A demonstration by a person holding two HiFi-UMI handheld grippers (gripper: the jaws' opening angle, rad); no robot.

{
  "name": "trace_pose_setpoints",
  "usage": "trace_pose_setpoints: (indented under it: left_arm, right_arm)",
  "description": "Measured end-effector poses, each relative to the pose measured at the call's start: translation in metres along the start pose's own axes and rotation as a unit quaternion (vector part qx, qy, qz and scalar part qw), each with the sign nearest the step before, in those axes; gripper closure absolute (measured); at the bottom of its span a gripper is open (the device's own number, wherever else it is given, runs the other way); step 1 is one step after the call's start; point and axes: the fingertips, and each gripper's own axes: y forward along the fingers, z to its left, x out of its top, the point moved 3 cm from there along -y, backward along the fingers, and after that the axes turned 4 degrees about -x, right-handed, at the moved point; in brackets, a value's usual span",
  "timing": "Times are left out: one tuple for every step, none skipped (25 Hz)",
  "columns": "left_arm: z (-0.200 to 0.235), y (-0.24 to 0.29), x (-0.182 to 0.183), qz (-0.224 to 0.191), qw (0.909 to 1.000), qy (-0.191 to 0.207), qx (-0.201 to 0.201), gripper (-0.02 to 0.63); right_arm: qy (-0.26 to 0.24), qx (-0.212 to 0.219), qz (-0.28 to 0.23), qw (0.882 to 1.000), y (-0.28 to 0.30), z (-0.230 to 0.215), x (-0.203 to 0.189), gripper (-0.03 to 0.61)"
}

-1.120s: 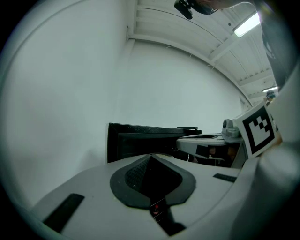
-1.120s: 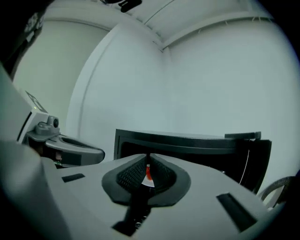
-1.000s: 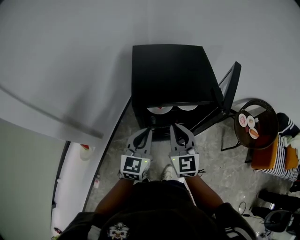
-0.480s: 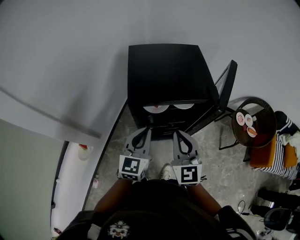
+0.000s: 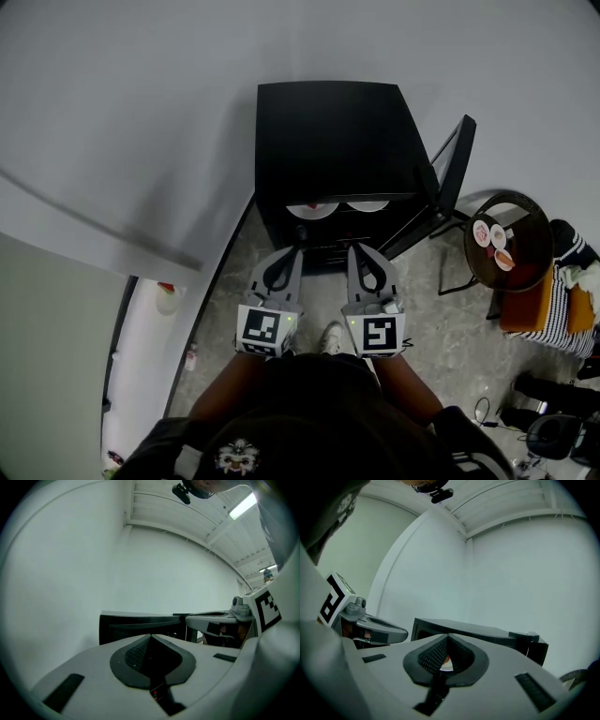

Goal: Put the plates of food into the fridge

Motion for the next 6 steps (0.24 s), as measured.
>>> trace_pose_setpoints:
  left_arm:
    - [-0.0002,0.0005,-0.0005,0.001,1.0,-0.001,0.0,0.604]
    - [-0.0002,0.001,-0.0008,0.001,1.0,-0.002,0.0,0.604]
    - [0.0003,0.0015,-0.0006,0.0,1.0,-0.004,0.0,0.604]
    - [0.0011,0.0019,0.0,-0.001,1.0,-0.006,0.001,0.604]
    - [0.0021,0.0023,0.0008,-0.002,1.0,-0.007,0.003,0.604]
    - [0.0032,0.0026,0.0016,-0.004,0.9999,-0.009,0.004,0.604]
  right_arm:
    - [0.0,0.0,0.0,1.0,0.0005,-0.0009,-0.0002,0.555]
    - [0.001,-0.001,-0.001,1.0,0.001,-0.0018,-0.0005,0.555]
    - [0.001,-0.001,-0.002,1.0,0.0016,-0.0026,-0.0006,0.555]
    - [0.001,-0.002,-0.003,1.0,0.0022,-0.0034,-0.0004,0.555]
    - [0.001,-0.003,-0.006,1.0,0.0028,-0.0043,0.0,0.555]
    - [0.001,-0.004,-0.008,1.0,0.0034,-0.0052,0.0005,0.555]
